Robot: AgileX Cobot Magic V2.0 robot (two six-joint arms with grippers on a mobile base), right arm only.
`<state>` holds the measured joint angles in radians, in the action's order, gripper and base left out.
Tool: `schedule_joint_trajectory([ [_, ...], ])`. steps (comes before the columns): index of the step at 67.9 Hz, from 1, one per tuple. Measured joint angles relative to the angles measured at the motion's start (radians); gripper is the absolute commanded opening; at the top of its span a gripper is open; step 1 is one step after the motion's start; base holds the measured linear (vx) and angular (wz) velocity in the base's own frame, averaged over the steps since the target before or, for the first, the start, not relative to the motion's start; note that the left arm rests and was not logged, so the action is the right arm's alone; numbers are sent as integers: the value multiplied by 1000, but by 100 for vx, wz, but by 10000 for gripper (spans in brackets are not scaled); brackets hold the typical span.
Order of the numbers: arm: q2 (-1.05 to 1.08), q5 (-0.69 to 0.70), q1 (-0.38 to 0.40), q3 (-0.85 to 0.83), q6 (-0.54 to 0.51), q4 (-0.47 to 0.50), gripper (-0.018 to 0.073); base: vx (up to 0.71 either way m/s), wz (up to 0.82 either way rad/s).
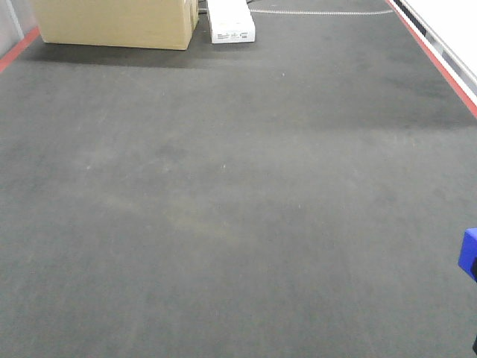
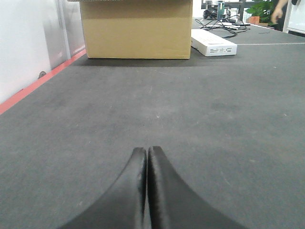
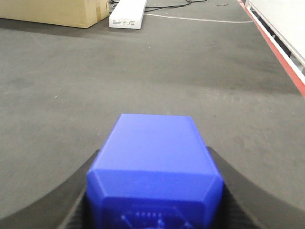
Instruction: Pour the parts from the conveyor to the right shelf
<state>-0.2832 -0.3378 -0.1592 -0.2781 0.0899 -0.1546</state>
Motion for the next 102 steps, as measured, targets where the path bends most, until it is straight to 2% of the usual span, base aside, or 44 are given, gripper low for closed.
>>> schedule_joint_trajectory([
  [31, 0, 0, 0, 0, 0, 0, -6, -28, -4],
  [56, 0, 0, 0, 0, 0, 0, -6, -40, -31],
  [77, 0, 0, 0, 0, 0, 0, -6, -42, -59],
  [102, 0, 0, 0, 0, 0, 0, -6, -38, -89],
])
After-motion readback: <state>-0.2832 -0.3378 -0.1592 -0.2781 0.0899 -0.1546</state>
